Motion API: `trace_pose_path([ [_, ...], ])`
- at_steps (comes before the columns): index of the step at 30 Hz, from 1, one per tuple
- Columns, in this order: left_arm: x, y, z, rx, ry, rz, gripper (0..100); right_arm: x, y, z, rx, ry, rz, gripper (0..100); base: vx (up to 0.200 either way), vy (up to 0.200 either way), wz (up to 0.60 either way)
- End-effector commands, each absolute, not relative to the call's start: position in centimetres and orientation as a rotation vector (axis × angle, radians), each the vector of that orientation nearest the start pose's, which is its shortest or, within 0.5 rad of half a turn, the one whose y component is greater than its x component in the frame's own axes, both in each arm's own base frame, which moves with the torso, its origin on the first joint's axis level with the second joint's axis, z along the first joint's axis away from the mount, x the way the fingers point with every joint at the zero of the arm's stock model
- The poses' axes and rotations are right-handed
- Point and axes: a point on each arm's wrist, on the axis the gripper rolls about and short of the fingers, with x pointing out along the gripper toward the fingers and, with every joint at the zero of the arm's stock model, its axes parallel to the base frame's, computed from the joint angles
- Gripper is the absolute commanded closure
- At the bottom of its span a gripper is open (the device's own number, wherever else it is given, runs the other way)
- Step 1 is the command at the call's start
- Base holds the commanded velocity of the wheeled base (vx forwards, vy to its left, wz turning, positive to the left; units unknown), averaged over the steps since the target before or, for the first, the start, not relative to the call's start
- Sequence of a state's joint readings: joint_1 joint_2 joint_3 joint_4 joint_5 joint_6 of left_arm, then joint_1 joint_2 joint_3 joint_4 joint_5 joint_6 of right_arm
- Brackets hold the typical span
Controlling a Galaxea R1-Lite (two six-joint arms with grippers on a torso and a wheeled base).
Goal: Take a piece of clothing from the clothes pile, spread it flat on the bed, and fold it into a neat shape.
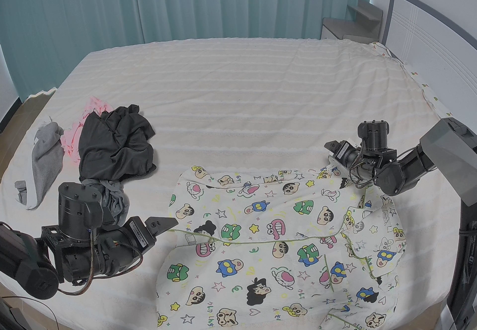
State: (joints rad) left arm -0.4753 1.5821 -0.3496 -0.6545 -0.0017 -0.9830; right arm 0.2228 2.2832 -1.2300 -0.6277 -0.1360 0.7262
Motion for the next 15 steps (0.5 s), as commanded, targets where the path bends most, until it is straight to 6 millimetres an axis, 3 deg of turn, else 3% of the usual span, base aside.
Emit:
trace_pose_path([
  [1, 19.4, -10.0, 10.4, -0.802, 0.739, -0.143, 0, 43.6, 10.0, 6.2, 0.633, 0.444, -0.063, 0, 0.000, 0.000, 0.00],
  [4, 19.4, -10.0, 10.4, -0.801, 0.740, -0.144, 0, 45.8, 10.9, 4.4, 0.638, 0.451, -0.046, 0, 0.000, 0.000, 0.00],
  [7, 19.5, -10.0, 10.3, -0.801, 0.742, -0.143, 0, 46.6, 12.2, 3.3, 0.630, 0.479, -0.034, 0, 0.000, 0.000, 0.00],
  [15, 19.5, -10.0, 10.3, -0.800, 0.743, -0.142, 0, 47.9, 15.6, 5.1, 0.683, 0.408, 0.055, 0, 0.000, 0.000, 0.00],
])
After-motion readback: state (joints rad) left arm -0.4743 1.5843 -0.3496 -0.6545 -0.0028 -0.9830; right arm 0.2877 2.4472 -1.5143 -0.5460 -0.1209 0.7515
